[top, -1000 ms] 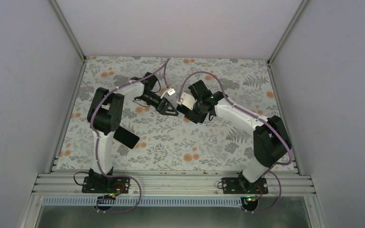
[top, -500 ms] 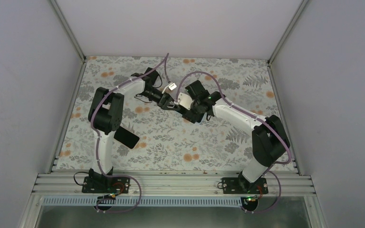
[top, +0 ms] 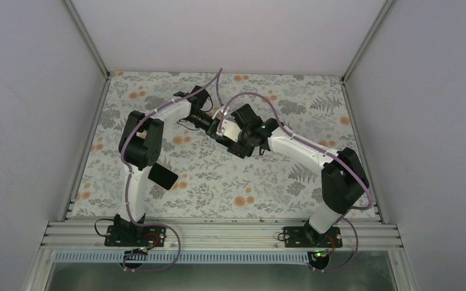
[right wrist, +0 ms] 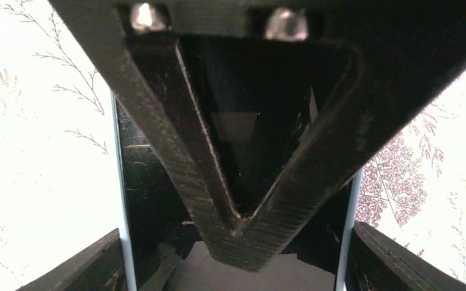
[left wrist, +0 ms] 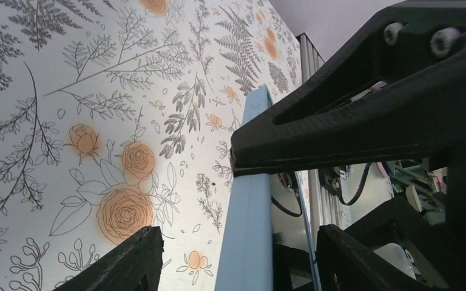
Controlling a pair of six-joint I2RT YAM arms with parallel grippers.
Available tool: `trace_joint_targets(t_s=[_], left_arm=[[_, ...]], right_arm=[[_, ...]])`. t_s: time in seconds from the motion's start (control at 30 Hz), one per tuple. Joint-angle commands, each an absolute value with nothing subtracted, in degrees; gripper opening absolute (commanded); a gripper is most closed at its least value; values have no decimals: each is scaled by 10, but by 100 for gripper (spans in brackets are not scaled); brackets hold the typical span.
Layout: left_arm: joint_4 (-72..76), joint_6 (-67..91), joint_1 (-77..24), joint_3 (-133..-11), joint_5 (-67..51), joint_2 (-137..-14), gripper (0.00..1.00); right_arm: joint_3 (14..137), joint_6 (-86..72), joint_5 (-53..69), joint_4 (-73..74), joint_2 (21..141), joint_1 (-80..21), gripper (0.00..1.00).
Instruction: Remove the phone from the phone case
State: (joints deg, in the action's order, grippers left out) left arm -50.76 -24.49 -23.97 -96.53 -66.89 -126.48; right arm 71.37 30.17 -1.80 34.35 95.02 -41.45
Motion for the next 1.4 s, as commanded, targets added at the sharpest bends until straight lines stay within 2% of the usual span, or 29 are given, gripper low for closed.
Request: trace_joint_targets(t_s=[0.0,0.13,0.33,0.43,0.47,0.57,0.73,0.9,1.0,1.07,1.1,1.13,1.37], left_arm=[[-521,-252,-239,-980,-694,-1266,61],[-541,-273,-239,-980,-695,-1265,43],[-581,-304,-239,-988,-698,-1271,26],[-594,-315,-240,-993,-707,-1270,21],[-605,-324,-241,-998,-708,-1270,19],[-650,-365,-247,-1025,-705,-1269,17],[-692,-430,-247,-1054,-666,-1233,16],[-642,-435,-257,-1015,-598,-1143,16],[-606,-436,-268,-983,-569,-1089,17],[-578,-430,-276,-957,-554,-1054,18],[-565,-426,-282,-945,-545,-1044,18],[-554,-425,-288,-933,-535,-1034,18],[-523,-425,-313,-876,-512,-1003,19]], right_arm=[[721,304,-26,313,942,-417,62],[715,302,-38,307,937,-416,62],[708,305,-42,303,935,-416,62],[704,306,-42,302,933,-416,66],[704,306,-42,303,932,-417,72],[702,311,-26,313,923,-412,99],[715,364,114,408,869,-347,100],[667,481,287,486,780,-250,100],[640,526,346,514,759,-213,93],[626,530,355,516,767,-210,81],[622,533,361,515,773,-210,69],[620,530,369,508,778,-208,64],[603,524,426,469,787,-198,45]])
